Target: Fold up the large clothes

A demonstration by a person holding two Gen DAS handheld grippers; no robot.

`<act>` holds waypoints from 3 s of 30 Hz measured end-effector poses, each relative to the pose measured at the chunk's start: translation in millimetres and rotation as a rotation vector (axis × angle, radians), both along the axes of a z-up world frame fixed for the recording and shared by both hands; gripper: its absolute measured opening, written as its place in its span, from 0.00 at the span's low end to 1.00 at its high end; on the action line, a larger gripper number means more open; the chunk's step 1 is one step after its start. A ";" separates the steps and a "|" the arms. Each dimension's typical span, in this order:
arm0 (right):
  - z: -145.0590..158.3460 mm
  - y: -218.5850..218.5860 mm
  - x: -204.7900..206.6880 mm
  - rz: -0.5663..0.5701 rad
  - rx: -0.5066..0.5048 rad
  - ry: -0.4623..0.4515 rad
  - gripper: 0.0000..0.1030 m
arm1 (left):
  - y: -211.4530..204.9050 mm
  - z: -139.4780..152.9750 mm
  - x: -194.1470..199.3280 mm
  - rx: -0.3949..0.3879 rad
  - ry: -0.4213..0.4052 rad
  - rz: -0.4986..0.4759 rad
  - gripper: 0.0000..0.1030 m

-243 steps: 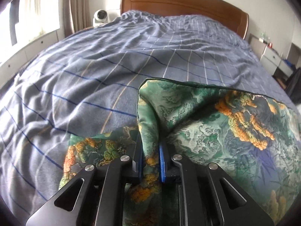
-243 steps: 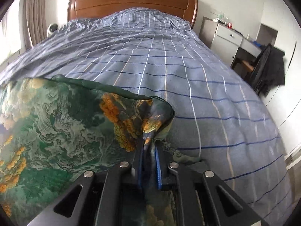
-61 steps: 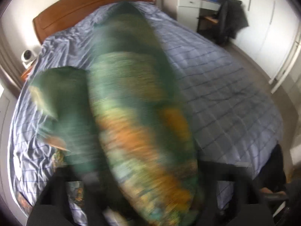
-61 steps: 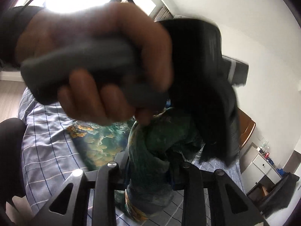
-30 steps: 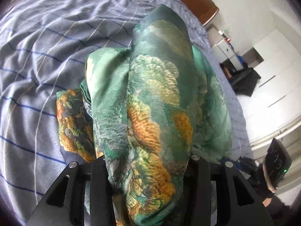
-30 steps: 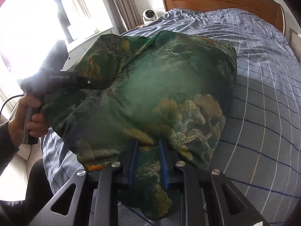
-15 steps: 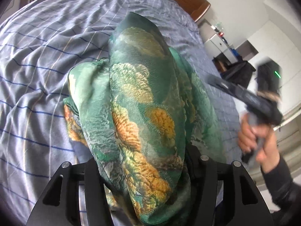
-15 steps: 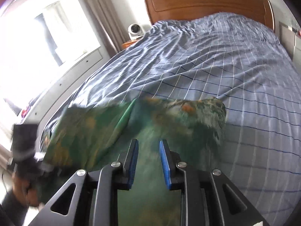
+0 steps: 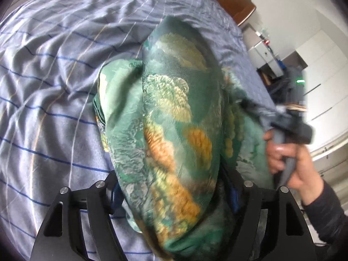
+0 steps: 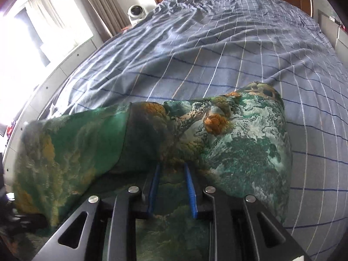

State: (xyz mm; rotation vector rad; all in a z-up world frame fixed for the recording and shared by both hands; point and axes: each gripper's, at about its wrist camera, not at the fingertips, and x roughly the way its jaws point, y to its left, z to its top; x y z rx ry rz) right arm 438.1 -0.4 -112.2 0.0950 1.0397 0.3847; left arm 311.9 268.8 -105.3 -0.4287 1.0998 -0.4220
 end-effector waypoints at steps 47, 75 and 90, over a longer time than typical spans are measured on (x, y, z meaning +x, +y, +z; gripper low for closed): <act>105.1 -94.1 -268.3 -0.010 -0.126 -0.335 0.81 | -12.6 94.1 -85.5 0.429 -0.270 0.161 0.99; 102.1 -125.7 -255.9 -0.003 0.113 -0.238 0.81 | 0.5 -7.8 0.5 -0.122 0.052 0.110 0.99; -24.3 -151.8 -117.5 -0.023 0.503 0.120 0.82 | -18.5 -62.4 39.7 -0.330 0.103 -0.036 1.00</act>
